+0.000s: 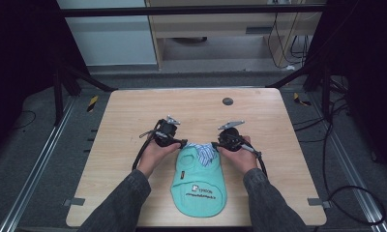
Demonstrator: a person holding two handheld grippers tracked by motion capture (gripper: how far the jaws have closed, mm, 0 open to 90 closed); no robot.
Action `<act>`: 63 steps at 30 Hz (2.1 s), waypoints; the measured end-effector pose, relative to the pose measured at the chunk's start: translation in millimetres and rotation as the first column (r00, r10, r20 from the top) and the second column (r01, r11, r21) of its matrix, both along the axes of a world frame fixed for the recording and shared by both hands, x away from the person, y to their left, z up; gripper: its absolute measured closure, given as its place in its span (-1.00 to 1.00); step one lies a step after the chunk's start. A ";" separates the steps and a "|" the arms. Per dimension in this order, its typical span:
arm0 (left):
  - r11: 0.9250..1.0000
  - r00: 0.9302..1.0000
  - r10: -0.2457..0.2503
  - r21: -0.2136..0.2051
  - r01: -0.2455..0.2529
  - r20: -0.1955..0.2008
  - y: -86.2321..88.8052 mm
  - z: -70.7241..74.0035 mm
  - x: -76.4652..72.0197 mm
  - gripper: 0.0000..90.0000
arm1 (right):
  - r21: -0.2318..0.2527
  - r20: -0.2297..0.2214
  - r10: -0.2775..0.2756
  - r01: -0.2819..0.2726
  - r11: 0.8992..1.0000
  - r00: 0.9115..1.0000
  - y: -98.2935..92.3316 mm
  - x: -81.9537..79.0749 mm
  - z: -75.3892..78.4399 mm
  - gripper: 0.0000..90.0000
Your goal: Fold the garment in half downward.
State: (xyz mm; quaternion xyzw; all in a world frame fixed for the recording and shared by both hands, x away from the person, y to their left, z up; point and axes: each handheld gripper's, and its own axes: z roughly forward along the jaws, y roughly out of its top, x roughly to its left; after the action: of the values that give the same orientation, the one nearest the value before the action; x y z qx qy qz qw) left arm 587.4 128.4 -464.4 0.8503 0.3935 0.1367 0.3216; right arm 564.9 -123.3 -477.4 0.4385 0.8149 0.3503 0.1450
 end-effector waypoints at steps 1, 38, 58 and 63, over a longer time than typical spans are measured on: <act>1.000 1.000 0.001 -0.002 -0.001 -0.001 -0.4 -0.9 -0.3 -0.19 | -0.009 -0.002 0.000 0.000 1.000 1.000 1.0 0.6 -0.7 0.37; 0.995 0.994 -0.096 -0.034 0.094 -0.058 -2.6 -23.6 -13.5 0.80 | -0.028 -0.062 0.052 -0.054 0.998 0.997 18.0 -6.7 -13.3 0.82; 0.990 0.990 -0.137 -0.016 0.137 -0.012 -2.7 -4.3 -15.3 0.94 | -0.021 -0.018 0.088 -0.089 0.996 0.996 12.4 -12.6 6.1 0.84; 0.988 0.989 -0.151 -0.025 0.151 0.004 -2.9 3.6 -15.8 0.94 | -0.015 -0.001 0.111 -0.111 0.994 0.994 9.3 -17.0 16.9 0.85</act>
State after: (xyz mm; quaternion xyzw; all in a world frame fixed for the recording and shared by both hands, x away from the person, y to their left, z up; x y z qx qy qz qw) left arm 571.5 125.5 -460.7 0.8734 0.3294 0.1082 0.3421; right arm 547.9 -114.0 -460.5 0.3913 0.8407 0.3515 0.1285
